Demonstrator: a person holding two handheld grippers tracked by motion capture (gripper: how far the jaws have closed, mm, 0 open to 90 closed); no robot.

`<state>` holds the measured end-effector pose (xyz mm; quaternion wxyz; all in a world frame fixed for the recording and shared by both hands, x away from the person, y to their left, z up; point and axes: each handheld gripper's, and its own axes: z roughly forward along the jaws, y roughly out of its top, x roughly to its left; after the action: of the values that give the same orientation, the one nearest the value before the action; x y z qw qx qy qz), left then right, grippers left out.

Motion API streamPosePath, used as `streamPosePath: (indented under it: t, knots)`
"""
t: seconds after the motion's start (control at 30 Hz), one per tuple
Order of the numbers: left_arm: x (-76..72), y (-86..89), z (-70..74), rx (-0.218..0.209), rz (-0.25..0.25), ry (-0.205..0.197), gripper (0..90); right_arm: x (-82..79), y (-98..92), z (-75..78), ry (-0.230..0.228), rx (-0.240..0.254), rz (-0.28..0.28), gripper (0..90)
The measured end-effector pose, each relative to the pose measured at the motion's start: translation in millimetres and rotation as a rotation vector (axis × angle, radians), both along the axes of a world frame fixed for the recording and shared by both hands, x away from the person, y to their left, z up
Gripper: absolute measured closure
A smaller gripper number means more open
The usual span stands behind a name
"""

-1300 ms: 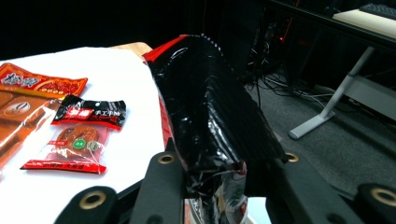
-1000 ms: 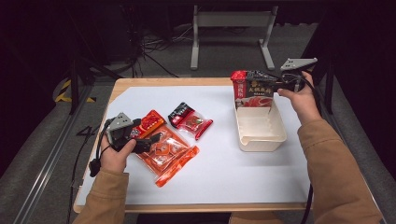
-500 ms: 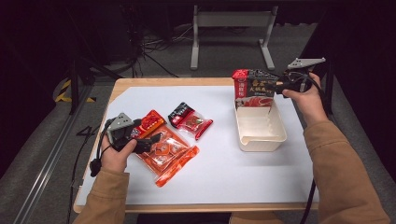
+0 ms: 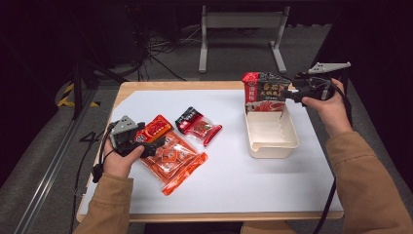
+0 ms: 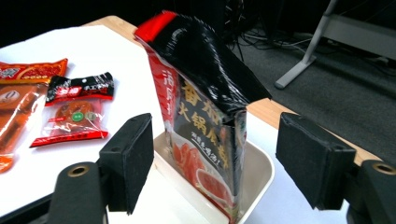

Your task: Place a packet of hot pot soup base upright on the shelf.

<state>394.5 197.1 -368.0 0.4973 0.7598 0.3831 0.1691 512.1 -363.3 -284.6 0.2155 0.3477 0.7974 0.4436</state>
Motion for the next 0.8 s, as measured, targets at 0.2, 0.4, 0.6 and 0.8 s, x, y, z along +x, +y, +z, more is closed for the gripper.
streamPosePath:
  t: [0.2,0.4,0.6,0.8]
  knots:
    - [0.9,-0.4,2.5,0.026,-0.007,0.009,4.6,-18.6,-0.6,9.8,-0.026,0.011,-0.015,28.4]
    - [1.2,2.7,2.7,0.053,-0.011,0.013,5.8,-41.7,4.6,15.0,-0.047,0.011,-0.02,29.4]
    - [0.3,8.0,4.4,0.057,0.002,0.015,7.4,-61.3,11.7,16.7,-0.052,0.001,-0.008,31.4]
    - [0.5,15.0,4.5,0.017,0.055,0.028,8.1,-75.8,21.4,14.2,-0.062,0.017,0.031,32.7]
